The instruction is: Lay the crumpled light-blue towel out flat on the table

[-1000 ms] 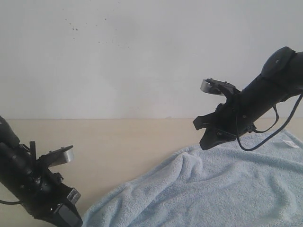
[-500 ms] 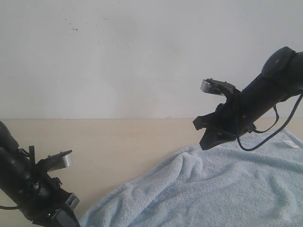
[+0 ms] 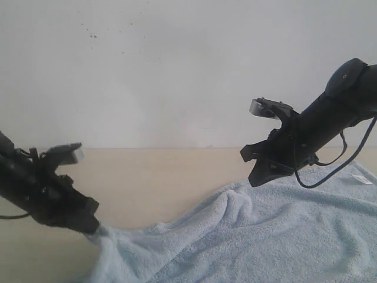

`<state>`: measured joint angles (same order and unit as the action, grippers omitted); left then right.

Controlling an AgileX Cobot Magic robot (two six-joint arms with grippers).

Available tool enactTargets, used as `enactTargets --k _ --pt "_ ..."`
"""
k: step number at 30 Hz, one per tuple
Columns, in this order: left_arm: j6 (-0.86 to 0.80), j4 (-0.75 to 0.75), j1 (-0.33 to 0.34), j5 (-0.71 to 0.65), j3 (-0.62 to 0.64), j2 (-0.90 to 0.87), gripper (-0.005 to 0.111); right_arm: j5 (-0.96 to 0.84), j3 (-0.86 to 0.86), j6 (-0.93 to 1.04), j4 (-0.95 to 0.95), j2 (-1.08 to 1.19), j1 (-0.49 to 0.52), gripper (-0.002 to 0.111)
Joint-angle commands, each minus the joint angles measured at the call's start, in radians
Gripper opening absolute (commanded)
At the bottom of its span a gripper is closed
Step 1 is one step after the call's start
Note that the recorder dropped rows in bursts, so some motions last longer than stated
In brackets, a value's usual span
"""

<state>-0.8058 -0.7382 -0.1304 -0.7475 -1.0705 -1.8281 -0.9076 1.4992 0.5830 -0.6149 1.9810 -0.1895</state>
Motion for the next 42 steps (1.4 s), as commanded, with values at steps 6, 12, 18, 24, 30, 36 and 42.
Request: enactTargets --k 6,12,18,24,30,36,42 --pt "0.005 -0.007 0.091 0.543 -0.010 0.023 0.004 0.113 -0.002 0.003 0.024 -0.013 -0.002 0.000" --pt "-0.179 -0.007 0.097 0.668 -0.032 -0.025 0.010 0.199 -0.002 0.003 0.072 -0.013 -0.002 0.000" --pt "-0.182 -0.005 0.097 0.520 -0.094 -0.120 0.063 0.209 -0.002 0.003 0.072 -0.013 0.000 0.000" --pt "-0.133 -0.014 0.101 0.510 -0.106 -0.140 0.091 0.205 -0.002 -0.017 0.085 -0.015 0.012 0.000" --pt "-0.107 -0.169 0.101 0.344 -0.150 -0.041 0.049 0.268 -0.002 -0.292 0.355 -0.021 0.138 0.000" --pt "-0.239 -0.252 0.039 -0.004 -0.133 -0.027 0.004 0.044 -0.009 -0.486 0.599 -0.005 0.363 0.000" --pt "-0.278 -0.130 -0.141 0.213 0.051 0.014 0.004 0.071 -0.186 -0.327 0.412 -0.102 0.487 0.000"
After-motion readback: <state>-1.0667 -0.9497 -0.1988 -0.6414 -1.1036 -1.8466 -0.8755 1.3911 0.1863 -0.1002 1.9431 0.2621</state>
